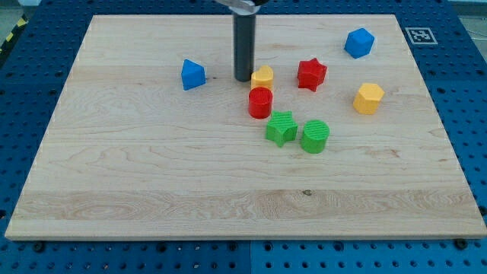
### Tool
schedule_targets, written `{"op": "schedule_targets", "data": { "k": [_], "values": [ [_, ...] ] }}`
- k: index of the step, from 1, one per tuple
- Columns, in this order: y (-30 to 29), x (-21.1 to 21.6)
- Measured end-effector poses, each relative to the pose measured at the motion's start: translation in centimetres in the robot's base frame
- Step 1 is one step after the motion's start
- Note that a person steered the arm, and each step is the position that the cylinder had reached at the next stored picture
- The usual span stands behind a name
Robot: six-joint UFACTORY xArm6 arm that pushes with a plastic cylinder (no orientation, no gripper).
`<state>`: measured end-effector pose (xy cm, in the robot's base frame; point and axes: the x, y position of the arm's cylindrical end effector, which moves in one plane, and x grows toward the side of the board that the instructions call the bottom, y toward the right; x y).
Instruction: Push yellow heart into red star
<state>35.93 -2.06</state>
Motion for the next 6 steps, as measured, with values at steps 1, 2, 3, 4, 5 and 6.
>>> {"op": "schedule_targets", "data": {
  "k": [1, 2, 3, 4, 5, 6],
  "values": [
    [-3.6, 0.1],
    [-2.8, 2.0],
    [1.4, 3.1],
    [5.0, 2.0],
    [5.7, -2.2],
    [5.0, -2.1]
  ]
}}
